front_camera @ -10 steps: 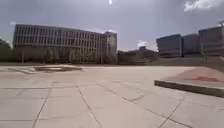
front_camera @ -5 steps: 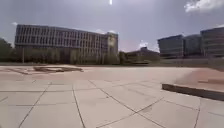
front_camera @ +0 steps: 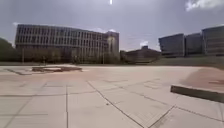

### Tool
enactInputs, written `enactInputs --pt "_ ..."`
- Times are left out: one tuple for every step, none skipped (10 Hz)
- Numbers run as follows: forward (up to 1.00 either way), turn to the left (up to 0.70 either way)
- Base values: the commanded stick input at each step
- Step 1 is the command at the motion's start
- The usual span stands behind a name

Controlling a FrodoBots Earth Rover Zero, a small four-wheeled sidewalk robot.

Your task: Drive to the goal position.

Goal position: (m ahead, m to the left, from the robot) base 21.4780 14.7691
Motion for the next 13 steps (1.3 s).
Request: enactInputs --pt "0.70 0.03" --pt "0.70 0.03" --pt "0.70 0.03" --pt "0.70 0.03" --pt "0.70 0.03" --pt "0.70 0.03" --pt "0.70 0.03" --pt "0.70 0.03" --pt "0.70 0.03" --pt "0.70 0.03" --pt "0.70 0.03" --pt "0.70 0.03" --pt "0.70 0.03"
